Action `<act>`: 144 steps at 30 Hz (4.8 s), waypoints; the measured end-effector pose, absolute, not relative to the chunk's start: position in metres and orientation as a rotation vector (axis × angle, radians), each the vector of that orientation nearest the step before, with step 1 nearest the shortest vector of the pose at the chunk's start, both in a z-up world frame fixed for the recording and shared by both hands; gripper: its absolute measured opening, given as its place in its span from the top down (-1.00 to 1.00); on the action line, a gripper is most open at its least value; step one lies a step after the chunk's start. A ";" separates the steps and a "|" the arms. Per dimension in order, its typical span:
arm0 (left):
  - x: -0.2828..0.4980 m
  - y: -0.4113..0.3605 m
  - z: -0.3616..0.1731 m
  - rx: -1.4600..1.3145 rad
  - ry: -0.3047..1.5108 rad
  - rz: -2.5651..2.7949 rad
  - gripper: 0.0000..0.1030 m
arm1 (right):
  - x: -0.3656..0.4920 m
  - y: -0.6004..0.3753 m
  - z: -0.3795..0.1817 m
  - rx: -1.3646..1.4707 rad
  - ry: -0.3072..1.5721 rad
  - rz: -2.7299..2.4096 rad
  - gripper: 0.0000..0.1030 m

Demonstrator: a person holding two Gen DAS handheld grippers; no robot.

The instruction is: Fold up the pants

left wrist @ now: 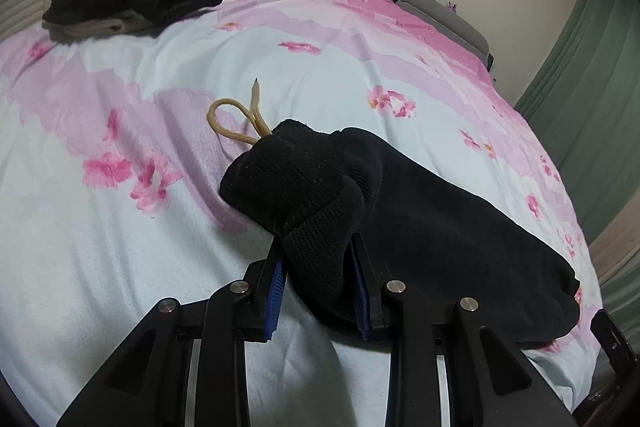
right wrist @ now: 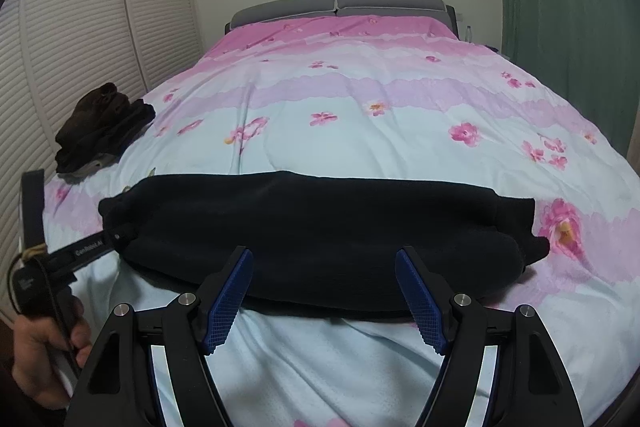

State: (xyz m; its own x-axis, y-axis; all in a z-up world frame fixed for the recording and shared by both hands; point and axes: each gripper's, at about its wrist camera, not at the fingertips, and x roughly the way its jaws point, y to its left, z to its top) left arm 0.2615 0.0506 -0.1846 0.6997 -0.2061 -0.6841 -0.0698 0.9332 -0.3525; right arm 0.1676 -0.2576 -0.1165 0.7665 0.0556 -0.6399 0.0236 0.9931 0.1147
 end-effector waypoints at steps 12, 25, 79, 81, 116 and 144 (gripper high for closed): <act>0.273 0.070 -0.190 -0.409 0.792 -0.047 -0.35 | 0.177 -0.251 -0.126 0.114 0.725 0.041 -0.45; 0.291 0.072 -0.206 -0.548 0.822 -0.036 -0.40 | 0.256 -0.197 -0.096 -0.128 0.685 0.318 -0.45; 0.274 0.068 -0.216 -0.582 0.739 0.000 -0.25 | 0.432 -0.224 -0.182 -0.057 1.245 0.536 0.38; 0.275 0.066 -0.216 -0.577 0.736 0.004 -0.25 | 0.434 -0.215 -0.158 -0.172 1.176 0.528 0.12; 0.285 0.077 -0.231 -0.625 0.751 -0.036 -0.35 | 0.474 0.034 -0.220 -0.613 1.574 1.391 -0.18; 0.231 -0.043 -0.086 -0.262 0.477 -0.166 -0.23 | 0.393 -0.138 -0.017 -0.472 0.894 1.317 0.37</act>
State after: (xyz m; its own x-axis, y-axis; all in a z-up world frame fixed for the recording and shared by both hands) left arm 0.2314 -0.0434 -0.0862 0.8756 -0.2184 -0.4308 0.0969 0.9532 -0.2864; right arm 0.3931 -0.1383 -0.0173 -0.0015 0.6233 -0.7820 -0.9568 0.2265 0.1823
